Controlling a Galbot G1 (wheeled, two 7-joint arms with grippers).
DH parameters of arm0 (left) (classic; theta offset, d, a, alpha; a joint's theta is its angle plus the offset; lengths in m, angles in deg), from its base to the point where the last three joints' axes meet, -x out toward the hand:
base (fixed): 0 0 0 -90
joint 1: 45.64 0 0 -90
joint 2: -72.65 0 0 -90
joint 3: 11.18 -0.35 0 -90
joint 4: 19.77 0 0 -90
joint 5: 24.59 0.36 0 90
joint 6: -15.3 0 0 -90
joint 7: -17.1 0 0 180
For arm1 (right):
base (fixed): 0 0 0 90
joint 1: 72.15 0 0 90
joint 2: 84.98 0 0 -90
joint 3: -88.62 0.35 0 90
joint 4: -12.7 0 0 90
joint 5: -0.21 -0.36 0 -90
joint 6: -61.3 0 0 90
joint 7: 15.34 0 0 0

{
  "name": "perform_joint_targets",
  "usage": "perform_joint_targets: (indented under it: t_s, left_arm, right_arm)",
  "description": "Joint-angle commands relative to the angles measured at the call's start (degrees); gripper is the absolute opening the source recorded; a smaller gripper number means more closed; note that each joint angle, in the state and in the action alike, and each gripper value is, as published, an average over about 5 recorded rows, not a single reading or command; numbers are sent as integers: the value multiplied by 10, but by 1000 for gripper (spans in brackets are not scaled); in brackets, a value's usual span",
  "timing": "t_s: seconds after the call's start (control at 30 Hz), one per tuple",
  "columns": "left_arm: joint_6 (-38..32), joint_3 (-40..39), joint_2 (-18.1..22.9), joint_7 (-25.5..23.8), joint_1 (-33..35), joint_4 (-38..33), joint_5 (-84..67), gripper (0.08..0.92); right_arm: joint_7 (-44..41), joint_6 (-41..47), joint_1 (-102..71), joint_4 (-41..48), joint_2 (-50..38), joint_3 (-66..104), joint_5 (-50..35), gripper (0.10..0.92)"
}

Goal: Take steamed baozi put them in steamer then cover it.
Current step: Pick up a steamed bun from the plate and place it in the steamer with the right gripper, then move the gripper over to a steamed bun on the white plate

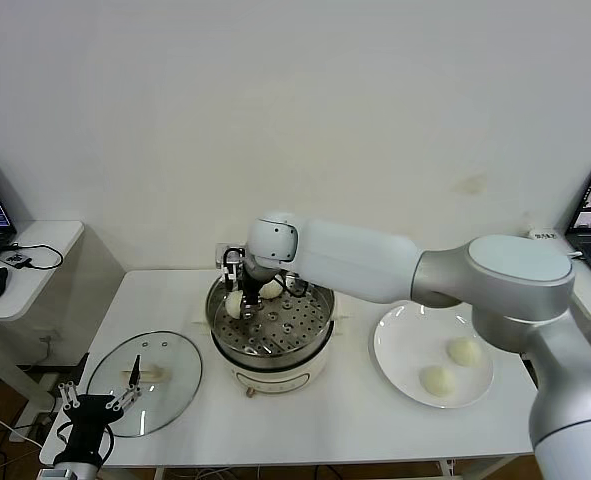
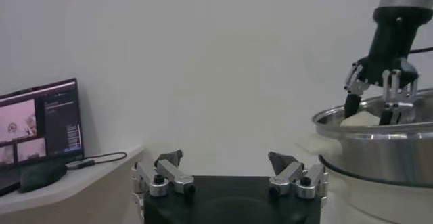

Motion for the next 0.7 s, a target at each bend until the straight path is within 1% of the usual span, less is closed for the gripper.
perform_joint_targets:
  t_s: [0.03, 0.13, 0.2, 0.43, 0.7]
  left_arm:
    - [0, 0, 0, 0, 0, 0, 0, 823]
    - [0, -1, 0, 0, 0, -1, 0, 823]
    - [0, -2, 0, 0, -1, -2, 1, 823]
    - [4, -6, -1, -2, -6, -4, 1, 823]
    - [9, -11, -5, -3, -8, -7, 0, 823]
  right_arm:
    - [-7, 4, -5, 12, 17, -2, 2, 727]
    - [-28, 3, 11, -10, 0, -2, 2, 795]
    - [-48, 1, 30, -34, -23, -1, 3, 815]
    - [-127, -33, 115, -131, -140, -16, 28, 823]
    - [-219, -104, 171, -238, -346, -33, 109, 823]
